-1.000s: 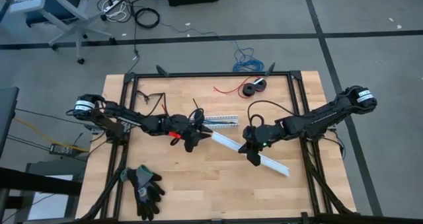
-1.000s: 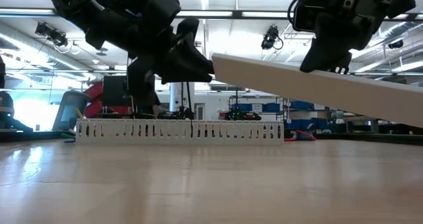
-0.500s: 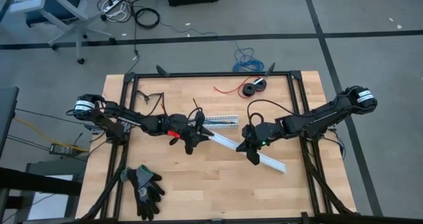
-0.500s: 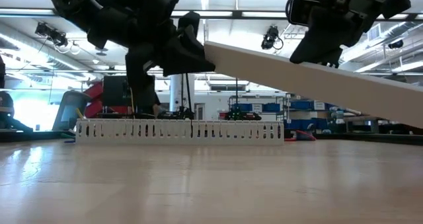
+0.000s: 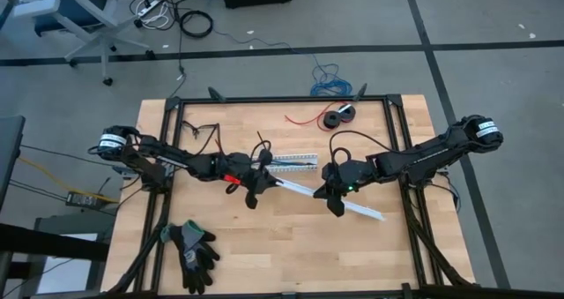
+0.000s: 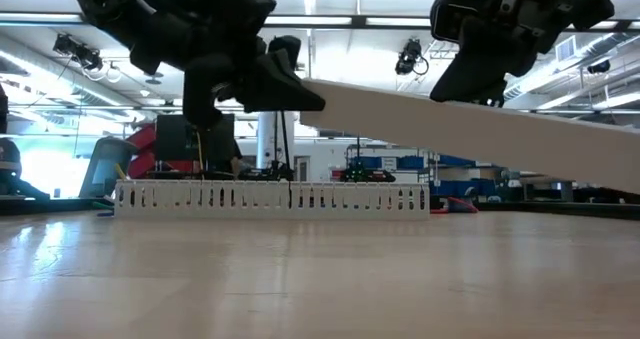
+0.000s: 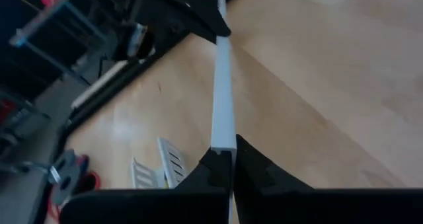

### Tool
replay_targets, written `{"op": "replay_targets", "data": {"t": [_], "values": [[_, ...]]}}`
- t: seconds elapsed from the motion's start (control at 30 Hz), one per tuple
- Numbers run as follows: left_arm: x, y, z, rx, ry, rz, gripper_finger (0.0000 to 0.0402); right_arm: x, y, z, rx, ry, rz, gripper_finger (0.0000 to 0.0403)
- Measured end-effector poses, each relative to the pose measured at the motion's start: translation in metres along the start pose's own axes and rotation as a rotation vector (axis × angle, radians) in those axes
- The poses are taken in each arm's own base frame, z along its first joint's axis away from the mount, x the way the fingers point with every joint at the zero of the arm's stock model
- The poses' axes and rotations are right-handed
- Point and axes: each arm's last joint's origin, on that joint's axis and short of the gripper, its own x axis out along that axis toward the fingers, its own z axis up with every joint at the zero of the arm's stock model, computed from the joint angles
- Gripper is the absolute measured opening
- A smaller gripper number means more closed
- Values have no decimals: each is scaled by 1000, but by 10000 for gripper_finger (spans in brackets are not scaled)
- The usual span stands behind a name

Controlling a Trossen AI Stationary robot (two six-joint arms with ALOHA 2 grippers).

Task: Ziptie cables
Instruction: Close the white cable duct cover

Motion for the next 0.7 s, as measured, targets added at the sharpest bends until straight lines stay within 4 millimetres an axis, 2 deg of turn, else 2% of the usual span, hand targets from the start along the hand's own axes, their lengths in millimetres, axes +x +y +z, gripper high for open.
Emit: {"op": "replay_targets", "data": {"t": [0.37,0.7], "values": [[-2,-6,-15,-52,216,19,2,-2,-13,-9,-111,37,-254,95],[-21,-1,-10,-313,276,38,1,-15,-28,-32,-48,250,-474,100]]}}
